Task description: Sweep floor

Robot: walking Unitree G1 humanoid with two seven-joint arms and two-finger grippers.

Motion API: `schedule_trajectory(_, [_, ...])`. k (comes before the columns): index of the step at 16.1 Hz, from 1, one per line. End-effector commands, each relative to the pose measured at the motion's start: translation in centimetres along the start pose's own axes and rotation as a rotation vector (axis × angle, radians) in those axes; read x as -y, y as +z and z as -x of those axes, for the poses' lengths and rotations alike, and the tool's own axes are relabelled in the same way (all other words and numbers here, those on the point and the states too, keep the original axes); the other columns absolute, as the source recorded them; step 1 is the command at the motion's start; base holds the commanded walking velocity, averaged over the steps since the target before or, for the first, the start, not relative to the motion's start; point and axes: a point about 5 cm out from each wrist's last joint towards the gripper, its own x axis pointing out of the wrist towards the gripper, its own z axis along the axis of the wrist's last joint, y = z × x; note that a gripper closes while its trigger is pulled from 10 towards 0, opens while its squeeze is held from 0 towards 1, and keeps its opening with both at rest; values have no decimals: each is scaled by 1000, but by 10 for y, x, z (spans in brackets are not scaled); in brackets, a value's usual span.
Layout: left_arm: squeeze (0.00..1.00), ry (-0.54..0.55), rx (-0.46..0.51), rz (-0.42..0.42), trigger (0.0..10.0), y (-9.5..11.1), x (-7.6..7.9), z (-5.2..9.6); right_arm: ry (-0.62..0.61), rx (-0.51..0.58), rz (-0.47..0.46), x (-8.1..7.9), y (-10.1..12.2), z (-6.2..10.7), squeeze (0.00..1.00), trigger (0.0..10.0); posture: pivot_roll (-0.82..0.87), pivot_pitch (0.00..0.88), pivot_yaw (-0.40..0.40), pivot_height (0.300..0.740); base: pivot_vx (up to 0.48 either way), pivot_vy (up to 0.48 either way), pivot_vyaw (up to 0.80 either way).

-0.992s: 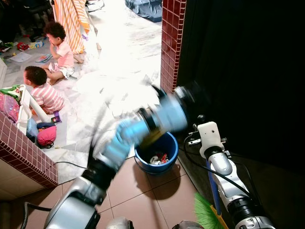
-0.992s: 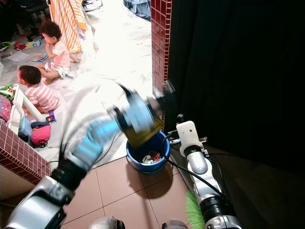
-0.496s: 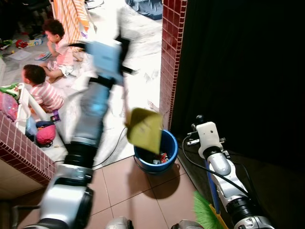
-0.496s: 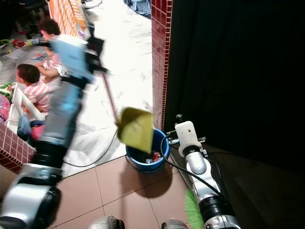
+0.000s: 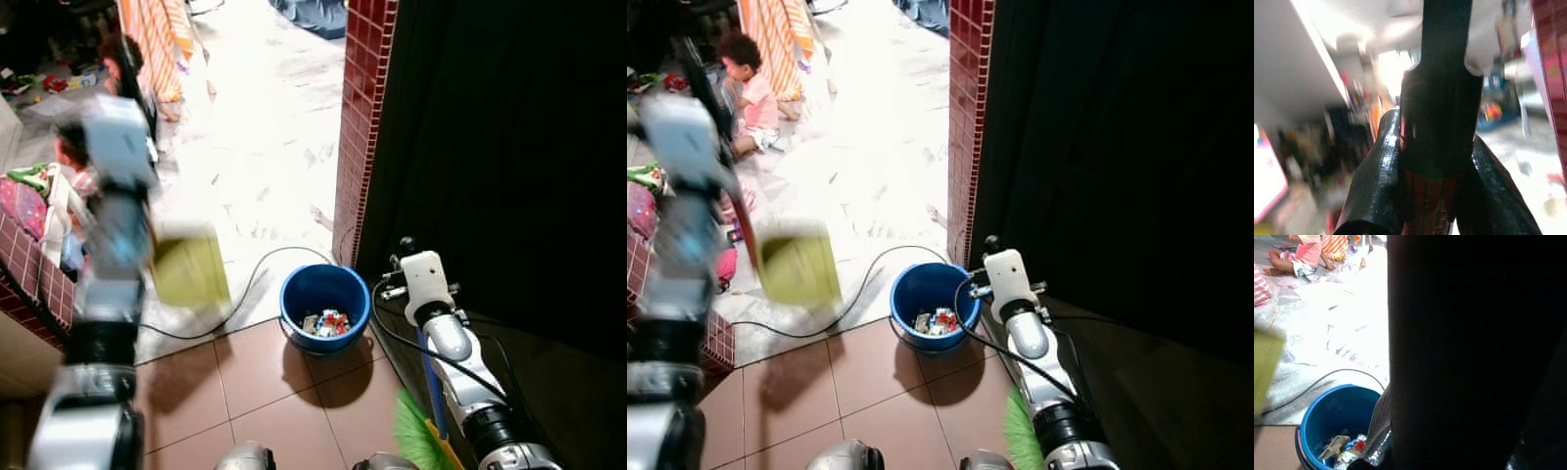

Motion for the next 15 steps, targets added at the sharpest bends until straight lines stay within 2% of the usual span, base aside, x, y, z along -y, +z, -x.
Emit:
schedule_trajectory(1, [0, -19, -67, 21, 10000, -15, 12, 9, 23, 64, -36, -5, 12, -5, 0, 10000, -40, 0, 49, 740, 0, 0, 0])
schedule_trajectory(3, [0, -52, -190, 60, 10000, -44, 35, 31, 54, 112, -68, -9, 21, -6, 0, 10000, -40, 0, 49, 740, 0, 0, 0])
schedule_trajectory(5, [0, -83, -210, 50, 10000, -56, 49, 44, 96, 154, -147, -14, 31, -7, 0, 10000, -45, 0, 51, 740, 0, 0, 0])
schedule_trajectory(7, [0, -79, -281, 122, 10000, -67, 64, 54, 175, 229, -251, -24, 54, -11, 0, 10000, -51, 0, 55, 740, 0, 0, 0])
schedule_trajectory(8, [0, -79, -291, 130, 10000, -68, 71, 56, 204, 265, -287, -27, 66, -13, 0, 10000, -52, 0, 56, 740, 0, 0, 0])
schedule_trajectory(10, [0, -50, -312, 171, 10000, -68, 80, 56, 241, 324, -301, -31, 82, -13, 0, 10000, -50, 0, 55, 740, 0, 0, 341])
schedule_trajectory(13, [0, -38, -349, 236, 10000, -70, 95, 64, 274, 322, -316, -38, 84, -9, 0, 10000, -54, 0, 55, 740, 0, 0, 756])
schedule_trajectory(15, [0, -34, -378, 246, 10000, -74, 99, 70, 268, 304, -311, -38, 79, -8, 0, 10000, -57, 0, 58, 740, 0, 0, 759])
